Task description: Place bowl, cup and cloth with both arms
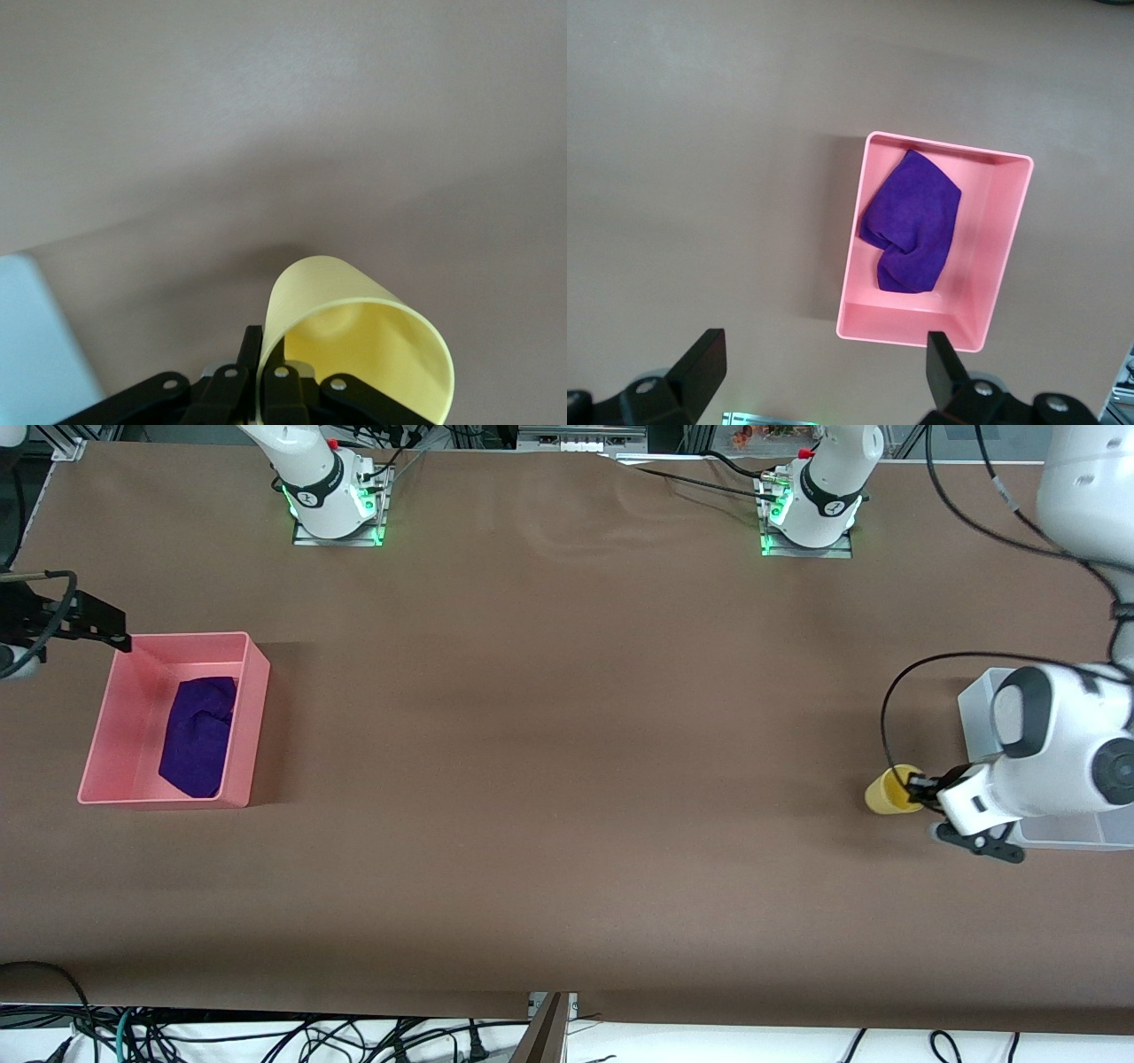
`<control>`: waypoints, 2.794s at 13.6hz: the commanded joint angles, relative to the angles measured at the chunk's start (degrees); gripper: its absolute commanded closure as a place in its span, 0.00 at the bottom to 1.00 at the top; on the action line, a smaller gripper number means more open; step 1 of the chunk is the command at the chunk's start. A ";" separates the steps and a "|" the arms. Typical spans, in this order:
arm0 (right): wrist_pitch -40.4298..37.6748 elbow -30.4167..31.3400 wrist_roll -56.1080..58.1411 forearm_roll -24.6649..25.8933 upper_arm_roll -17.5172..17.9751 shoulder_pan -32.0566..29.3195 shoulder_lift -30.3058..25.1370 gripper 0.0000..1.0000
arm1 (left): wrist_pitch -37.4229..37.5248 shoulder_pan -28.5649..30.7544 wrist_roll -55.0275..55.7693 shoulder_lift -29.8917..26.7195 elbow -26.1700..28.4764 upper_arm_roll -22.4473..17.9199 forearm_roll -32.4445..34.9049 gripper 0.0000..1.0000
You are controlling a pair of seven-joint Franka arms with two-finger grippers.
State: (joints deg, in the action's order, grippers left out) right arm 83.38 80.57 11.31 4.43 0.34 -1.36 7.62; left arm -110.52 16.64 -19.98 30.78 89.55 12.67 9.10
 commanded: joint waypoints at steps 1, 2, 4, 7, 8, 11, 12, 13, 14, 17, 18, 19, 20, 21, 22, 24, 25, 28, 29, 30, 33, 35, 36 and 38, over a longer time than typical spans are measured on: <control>-0.59 -0.77 -0.93 0.14 0.36 -0.14 -0.07 0.00 | 4.34 3.64 -9.68 -4.06 -1.04 -1.06 4.68 1.00; -1.02 -0.77 -1.20 -0.30 0.54 -0.05 -0.15 0.00 | 4.18 6.27 -14.34 -4.15 -1.30 -1.06 5.04 1.00; -1.11 -0.77 -2.42 -1.17 0.54 0.48 -0.24 0.00 | 3.73 11.02 -20.60 -3.80 -1.30 -1.15 5.40 1.00; -1.47 -0.77 -6.74 -2.41 0.54 0.57 -0.24 0.00 | -0.82 16.83 -26.49 -1.26 -0.16 -0.98 7.25 1.00; -1.55 -0.77 -6.39 -2.41 0.54 0.57 0.19 0.00 | -2.84 18.50 -28.52 0.23 -0.16 -0.98 7.25 1.00; -1.47 -0.85 -6.04 -2.41 0.45 0.48 0.64 0.00 | -7.85 21.76 -33.09 4.10 0.19 -0.98 7.25 1.00; -1.47 -0.85 -6.04 -2.41 0.45 0.57 0.64 0.00 | -9.35 22.29 -33.54 5.24 0.28 -0.98 7.25 1.00; -1.47 -0.85 -6.04 -2.50 0.45 0.57 0.64 0.00 | -9.97 22.91 -34.59 5.77 0.28 -0.98 7.25 1.00; -1.47 -0.85 -6.04 -2.50 0.45 0.57 0.64 0.00 | -9.98 23.35 -35.30 5.95 0.28 -0.98 7.25 1.00; -1.47 -0.85 -6.04 -2.41 0.36 0.48 0.64 0.00 | -9.63 23.79 -35.30 5.78 0.54 -0.89 7.07 0.00; -1.47 -0.85 -6.04 -2.41 0.36 0.48 0.64 0.00 | -9.10 23.53 -35.30 5.08 0.54 -0.54 7.07 0.00; -1.38 -0.85 -6.04 -2.41 0.36 0.48 0.64 0.00 | -8.05 23.18 -35.13 3.94 0.37 -0.36 7.07 0.00; -1.38 -0.85 -6.04 -2.41 0.36 0.48 0.64 0.00 | -5.69 22.65 -34.52 2.54 -0.07 0.42 6.90 0.00; -1.38 -0.85 -6.04 -2.50 0.36 0.48 0.64 0.00 | -3.06 22.48 -33.82 0.53 -0.33 1.91 6.63 0.00; -1.38 -0.85 -6.04 -2.50 0.36 0.48 0.64 0.00 | -0.51 22.39 -31.90 -1.58 -0.34 4.10 6.54 0.00; -1.38 -0.85 -6.04 -2.50 0.45 0.57 0.64 0.00 | 4.85 22.47 -24.71 -4.75 -0.42 9.63 6.46 0.00; -1.38 -0.85 -6.04 -2.50 0.45 0.57 0.64 0.00 | 7.75 22.47 -20.23 -6.16 -0.51 12.53 6.45 0.00; -1.29 -0.85 -6.04 -2.50 0.45 0.48 0.64 0.00 | 13.82 22.47 -6.08 -9.15 -0.60 21.32 6.37 0.00; -1.38 -0.85 -6.04 -2.50 0.45 0.57 0.64 0.00 | 15.58 22.47 -1.86 -9.95 -0.69 24.05 6.37 0.00; -1.38 -0.85 -6.12 -2.50 0.45 0.57 0.64 0.00 | 16.64 22.47 2.10 -11.26 -0.69 26.42 6.37 0.00; -1.38 -0.85 -6.12 -2.50 0.45 0.48 0.64 0.00 | 16.92 21.69 7.06 -14.59 -0.34 30.14 4.45 0.00; -1.38 -0.85 -6.12 -2.50 0.45 0.48 0.64 0.00 | 16.66 11.80 8.02 -18.46 -0.07 21.07 0.32 0.00; -1.38 -0.85 -6.12 -2.50 0.45 0.57 0.64 0.00 | 15.52 5.14 9.59 -20.57 0.28 13.95 -3.70 0.00; -1.38 -0.85 -6.12 -2.50 0.45 0.57 0.64 0.00 | 14.37 -3.76 14.85 -24.09 2.63 2.85 -10.14 0.00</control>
State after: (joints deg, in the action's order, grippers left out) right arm 82.87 80.55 5.93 2.77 0.68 -0.69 8.13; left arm -94.57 20.00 -8.73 11.58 88.34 24.93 3.62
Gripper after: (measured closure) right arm 0.000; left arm 0.000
